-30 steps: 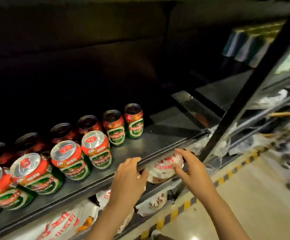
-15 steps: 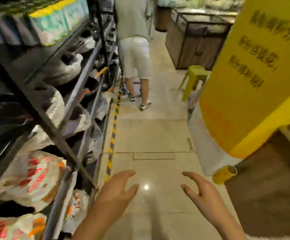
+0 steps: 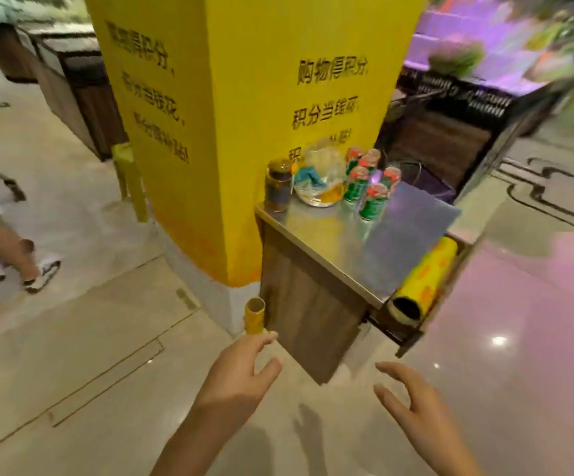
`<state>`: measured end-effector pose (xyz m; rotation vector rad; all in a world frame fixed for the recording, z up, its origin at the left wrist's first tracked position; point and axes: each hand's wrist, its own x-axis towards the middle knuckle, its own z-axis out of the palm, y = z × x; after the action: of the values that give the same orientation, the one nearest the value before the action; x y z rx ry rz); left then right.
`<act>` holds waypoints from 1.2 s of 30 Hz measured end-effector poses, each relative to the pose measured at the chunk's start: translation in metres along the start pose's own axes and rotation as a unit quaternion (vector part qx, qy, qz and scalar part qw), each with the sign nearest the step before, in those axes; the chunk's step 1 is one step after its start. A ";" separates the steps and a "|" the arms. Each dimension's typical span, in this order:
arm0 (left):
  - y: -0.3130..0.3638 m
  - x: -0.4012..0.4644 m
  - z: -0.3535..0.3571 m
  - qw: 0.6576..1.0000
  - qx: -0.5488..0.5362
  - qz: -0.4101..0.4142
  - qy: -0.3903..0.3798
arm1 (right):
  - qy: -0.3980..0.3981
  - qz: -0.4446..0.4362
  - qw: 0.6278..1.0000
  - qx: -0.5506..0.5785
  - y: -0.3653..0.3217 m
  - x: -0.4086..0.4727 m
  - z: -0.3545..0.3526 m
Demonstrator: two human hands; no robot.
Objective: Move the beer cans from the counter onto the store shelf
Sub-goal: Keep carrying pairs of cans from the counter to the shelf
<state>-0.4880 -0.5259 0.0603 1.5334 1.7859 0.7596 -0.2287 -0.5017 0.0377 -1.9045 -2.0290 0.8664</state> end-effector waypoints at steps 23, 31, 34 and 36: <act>0.072 0.325 0.090 0.995 -0.029 -0.049 -0.081 | 0.051 -0.001 0.994 0.097 0.075 0.275 -0.125; 0.120 0.418 0.149 0.995 -0.014 -0.008 -0.101 | 0.021 0.036 0.992 0.120 0.131 0.364 -0.171; 0.133 0.444 0.168 0.995 -0.029 -0.028 -0.091 | 0.001 0.020 0.994 0.105 0.148 0.416 -0.185; 0.139 0.460 0.178 0.995 -0.041 -0.046 -0.083 | -0.019 0.003 0.996 0.090 0.157 0.454 -0.194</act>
<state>-0.3090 -0.0488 0.0092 1.4075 1.6709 0.6329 -0.0535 -0.0156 0.0024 -1.8096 -1.8962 1.0563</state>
